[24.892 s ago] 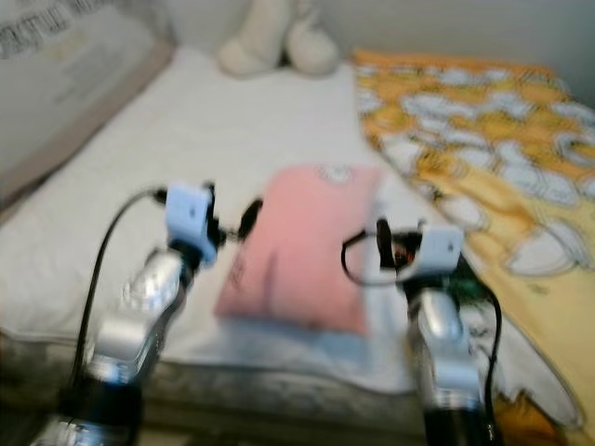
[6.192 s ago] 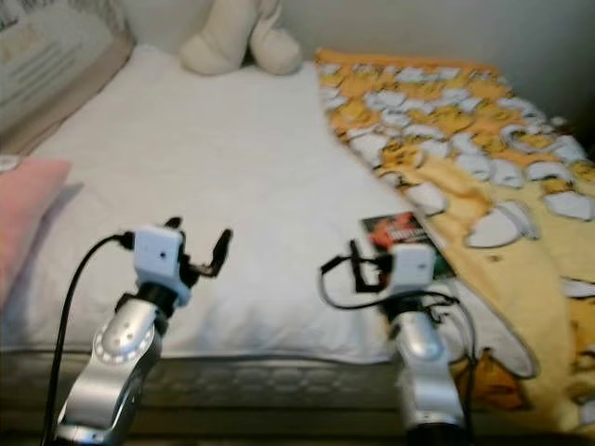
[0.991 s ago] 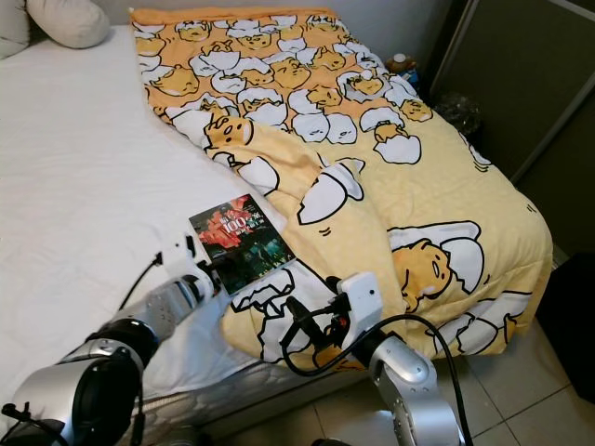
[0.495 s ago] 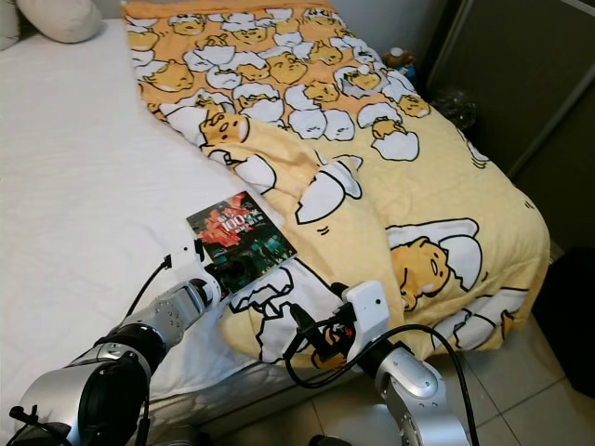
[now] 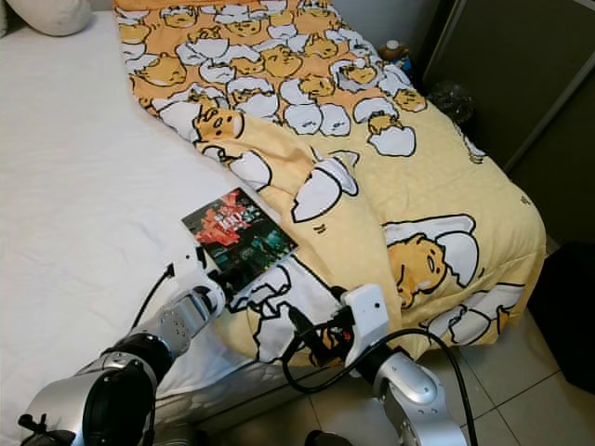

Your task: Clean up the room

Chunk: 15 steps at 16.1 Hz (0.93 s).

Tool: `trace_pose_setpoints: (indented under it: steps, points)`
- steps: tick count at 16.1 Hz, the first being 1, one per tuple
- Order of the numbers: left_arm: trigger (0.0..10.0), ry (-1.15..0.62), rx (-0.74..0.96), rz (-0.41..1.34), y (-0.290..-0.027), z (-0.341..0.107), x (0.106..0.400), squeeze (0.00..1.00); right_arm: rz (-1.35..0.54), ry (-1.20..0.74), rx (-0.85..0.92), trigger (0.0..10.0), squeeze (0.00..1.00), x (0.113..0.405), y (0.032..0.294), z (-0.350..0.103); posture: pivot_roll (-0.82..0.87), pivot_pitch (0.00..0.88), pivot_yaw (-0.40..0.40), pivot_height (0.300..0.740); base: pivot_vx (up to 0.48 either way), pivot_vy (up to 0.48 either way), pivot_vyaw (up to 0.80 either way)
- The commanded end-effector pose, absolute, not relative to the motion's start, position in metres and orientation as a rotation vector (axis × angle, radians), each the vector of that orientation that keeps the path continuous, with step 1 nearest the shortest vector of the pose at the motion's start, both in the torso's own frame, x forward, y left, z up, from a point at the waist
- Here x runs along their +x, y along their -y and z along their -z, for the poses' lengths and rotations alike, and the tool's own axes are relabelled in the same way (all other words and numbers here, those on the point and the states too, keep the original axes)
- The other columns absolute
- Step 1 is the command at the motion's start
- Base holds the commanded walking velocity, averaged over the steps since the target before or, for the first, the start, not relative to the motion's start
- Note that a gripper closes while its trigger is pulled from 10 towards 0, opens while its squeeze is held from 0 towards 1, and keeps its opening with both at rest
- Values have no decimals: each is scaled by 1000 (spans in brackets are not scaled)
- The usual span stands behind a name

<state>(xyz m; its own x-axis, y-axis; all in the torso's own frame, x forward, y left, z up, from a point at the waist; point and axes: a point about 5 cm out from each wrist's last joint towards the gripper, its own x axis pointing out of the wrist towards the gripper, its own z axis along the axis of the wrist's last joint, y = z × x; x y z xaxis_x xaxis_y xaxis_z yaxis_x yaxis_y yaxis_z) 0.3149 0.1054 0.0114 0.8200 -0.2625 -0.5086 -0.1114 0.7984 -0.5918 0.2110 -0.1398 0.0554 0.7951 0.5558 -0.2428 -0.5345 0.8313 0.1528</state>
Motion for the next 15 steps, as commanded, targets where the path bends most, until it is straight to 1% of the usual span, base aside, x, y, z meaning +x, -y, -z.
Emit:
trace_pose_setpoints:
  steps: [1,9,15]
  points:
    - [0,-656,-688,78,-97,-1,305,0,-576,-284,75,10000,0,209,142,-59,-152,109,-48,740,0,0,0]
    - [0,-507,-837,13,-103,-17,319,0,-581,-299,75,10000,0,206,142,-58,-149,108,-56,740,0,0,0]
    - [0,-468,-847,20,-107,-24,325,0,-581,-295,76,10000,0,208,142,-59,-137,103,-55,740,0,0,0]
